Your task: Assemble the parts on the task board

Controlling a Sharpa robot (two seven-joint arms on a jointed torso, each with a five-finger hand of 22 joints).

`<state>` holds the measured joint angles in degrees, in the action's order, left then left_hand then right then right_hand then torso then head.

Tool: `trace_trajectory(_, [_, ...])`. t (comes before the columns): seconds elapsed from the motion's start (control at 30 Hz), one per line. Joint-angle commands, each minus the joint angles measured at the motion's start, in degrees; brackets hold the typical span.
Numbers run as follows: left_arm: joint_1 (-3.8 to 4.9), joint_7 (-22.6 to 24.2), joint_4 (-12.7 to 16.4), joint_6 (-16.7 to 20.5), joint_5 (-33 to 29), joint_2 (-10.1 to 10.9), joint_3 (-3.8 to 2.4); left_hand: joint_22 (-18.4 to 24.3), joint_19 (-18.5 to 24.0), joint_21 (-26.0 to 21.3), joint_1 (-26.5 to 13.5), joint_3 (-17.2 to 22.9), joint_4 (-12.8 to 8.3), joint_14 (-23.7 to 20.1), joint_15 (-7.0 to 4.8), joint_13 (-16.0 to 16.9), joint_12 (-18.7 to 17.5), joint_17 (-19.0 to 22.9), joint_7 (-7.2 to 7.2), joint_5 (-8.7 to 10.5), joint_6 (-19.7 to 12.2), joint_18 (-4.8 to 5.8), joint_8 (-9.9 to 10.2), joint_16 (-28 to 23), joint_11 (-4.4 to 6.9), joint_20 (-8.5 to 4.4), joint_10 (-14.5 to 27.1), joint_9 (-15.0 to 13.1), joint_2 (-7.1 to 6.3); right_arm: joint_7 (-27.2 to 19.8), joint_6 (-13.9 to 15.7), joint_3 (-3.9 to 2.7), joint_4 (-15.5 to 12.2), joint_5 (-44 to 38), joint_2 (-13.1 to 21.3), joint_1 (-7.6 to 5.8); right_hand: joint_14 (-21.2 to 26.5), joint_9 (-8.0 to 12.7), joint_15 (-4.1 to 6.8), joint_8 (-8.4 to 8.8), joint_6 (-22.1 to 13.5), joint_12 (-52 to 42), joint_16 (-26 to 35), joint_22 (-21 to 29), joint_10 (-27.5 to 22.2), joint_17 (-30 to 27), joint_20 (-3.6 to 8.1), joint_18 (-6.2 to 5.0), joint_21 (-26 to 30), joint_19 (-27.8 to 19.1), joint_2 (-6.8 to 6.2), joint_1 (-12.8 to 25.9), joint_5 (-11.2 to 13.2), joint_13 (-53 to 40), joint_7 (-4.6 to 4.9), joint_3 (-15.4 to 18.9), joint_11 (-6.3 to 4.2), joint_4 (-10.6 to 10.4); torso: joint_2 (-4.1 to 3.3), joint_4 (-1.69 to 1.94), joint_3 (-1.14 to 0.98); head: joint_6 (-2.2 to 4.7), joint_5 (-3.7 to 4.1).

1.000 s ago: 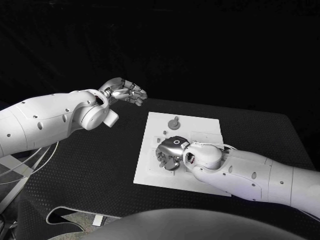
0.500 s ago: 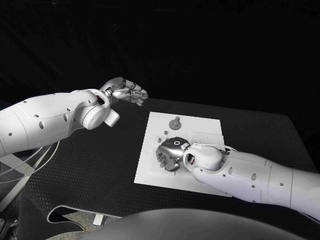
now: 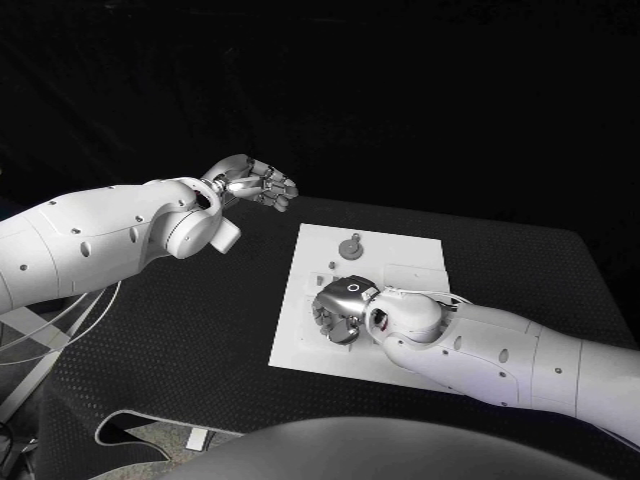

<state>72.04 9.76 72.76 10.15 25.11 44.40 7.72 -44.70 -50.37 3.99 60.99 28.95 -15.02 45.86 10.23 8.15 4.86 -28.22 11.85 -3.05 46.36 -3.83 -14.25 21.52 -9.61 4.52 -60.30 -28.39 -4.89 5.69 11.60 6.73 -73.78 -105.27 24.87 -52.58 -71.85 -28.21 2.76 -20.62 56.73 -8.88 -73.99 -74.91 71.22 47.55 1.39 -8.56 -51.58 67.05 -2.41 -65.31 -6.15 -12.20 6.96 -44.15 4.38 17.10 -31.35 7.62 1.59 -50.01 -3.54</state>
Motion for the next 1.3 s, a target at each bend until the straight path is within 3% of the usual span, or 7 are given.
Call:
trace_trajectory(0.03, [0.08,0.4,0.1,-0.4,0.0,-0.1,-0.04,0.1,0.3,0.3,-0.6,-0.1,0.4,0.2,0.04,-0.1,-0.2,-0.1,-0.14,-0.22,-0.3,-0.84,-0.4,-0.4,0.00,0.01,-0.5,0.1,0.01,-0.3,-1.9,0.29,0.3,-0.9,-0.2,0.27,-0.3,-0.1,0.59,-0.21,0.3,-1.8,0.3,-0.8,2.2,0.1,0.41,-6.44,-0.3,-0.2,0.55,-0.2,-0.4,-2.2,0.01,-0.8,-1.38,-0.4,0.00,0.03,0.02,0.01,-0.03])
trace_trajectory(0.2, [0.08,0.4,0.0,-0.4,0.0,-0.2,-0.04,0.1,0.3,0.3,-0.6,-0.1,0.4,0.2,0.04,-0.1,-0.2,-0.1,-0.14,-0.22,-0.3,-0.84,-0.4,-0.4,0.00,0.01,-0.5,0.1,0.01,-0.9,-1.9,0.78,0.3,0.4,-0.3,0.37,-0.2,-0.1,0.45,0.03,0.0,-1.5,0.3,-0.8,1.8,0.1,0.40,-6.44,-0.3,-0.3,0.28,0.0,-0.4,-2.1,0.15,-0.8,-1.24,-0.4,0.01,-0.05,-0.02,0.01,-0.12])
trace_trajectory(0.3, [0.08,0.4,0.0,-0.4,0.0,-0.2,-0.04,0.1,0.3,0.3,-0.6,-0.1,0.4,0.2,0.04,-0.1,-0.2,-0.1,-0.14,-0.22,-0.3,-0.84,-0.4,-0.4,0.00,0.01,-0.5,0.1,0.01,-1.3,-1.8,0.89,0.2,1.9,-0.3,0.37,-0.1,0.0,0.05,0.57,-1.0,-0.9,0.3,-0.9,0.7,0.3,0.41,-6.44,-0.3,-0.5,-2.19,1.1,-0.1,-2.0,0.60,1.0,-0.84,-0.4,0.01,-0.10,-0.03,0.01,-0.13])
trace_trajectory(0.43, [0.08,0.4,0.0,-0.4,0.0,-0.2,-0.04,0.1,0.3,0.3,-0.6,-0.1,0.4,0.2,0.04,-0.1,-0.2,-0.1,-0.13,-0.22,-0.4,-0.84,-0.4,-0.4,0.00,0.02,-0.5,0.1,0.02,-1.7,-0.5,0.91,0.0,3.0,-0.1,0.37,0.3,0.5,-0.90,2.48,-4.6,0.5,0.2,-0.9,-1.8,0.5,0.38,-6.44,-0.4,-0.7,-4.91,3.8,0.0,-1.6,2.05,6.0,0.14,-0.4,0.02,-0.09,-0.04,0.01,-0.11])
trace_trajectory(0.73, [0.08,0.4,-0.1,-0.4,0.0,-0.1,-0.04,0.1,0.3,0.3,-0.6,-0.1,0.4,0.2,0.04,-0.1,-0.2,-0.1,-0.13,-0.21,-0.4,-0.83,-0.4,-0.4,-0.01,0.02,-0.5,0.1,0.02,-1.7,2.5,0.91,-0.4,4.0,0.6,0.36,0.9,1.1,-2.52,4.22,-8.2,2.6,0.1,-0.6,-5.8,0.9,0.27,-6.44,0.0,-1.2,-7.49,5.8,-0.2,-0.9,3.20,11.7,1.85,-0.6,0.01,-0.06,-0.09,0.01,0.04])
trace_trajectory(1.0, [0.07,0.4,-0.1,-0.4,0.0,0.0,-0.03,0.1,0.3,0.3,-0.7,-0.1,0.5,0.2,0.04,-0.1,-0.2,-0.1,-0.13,-0.22,-0.4,-0.83,-0.4,-0.4,-0.01,0.02,-0.5,0.1,0.02,-1.8,5.4,0.80,-2.2,4.5,2.1,0.32,1.0,1.1,-2.74,4.34,-8.6,2.8,0.0,-0.5,-6.3,1.0,0.28,-6.44,0.1,-1.2,-7.65,5.8,-0.3,-0.8,3.32,12.5,2.06,-0.6,0.00,-0.21,-0.17,0.01,0.36])
trace_trajectory(1.3, [0.07,0.3,-0.2,-0.4,0.0,0.1,-0.02,0.1,0.3,0.3,-0.7,-0.1,0.5,0.2,0.04,-0.1,-0.2,-0.2,-0.13,-0.21,-0.4,-0.84,-0.4,-0.4,-0.01,0.02,-0.5,0.1,0.01,-1.3,6.9,-0.64,-3.6,4.5,3.7,-0.34,0.8,1.0,-2.52,4.07,-8.2,2.4,-0.1,-0.4,-5.8,1.0,0.37,-6.44,0.2,-1.0,-7.20,5.0,-0.3,-1.1,3.51,12.6,1.82,-0.6,0.00,-0.18,-0.17,0.01,0.84])
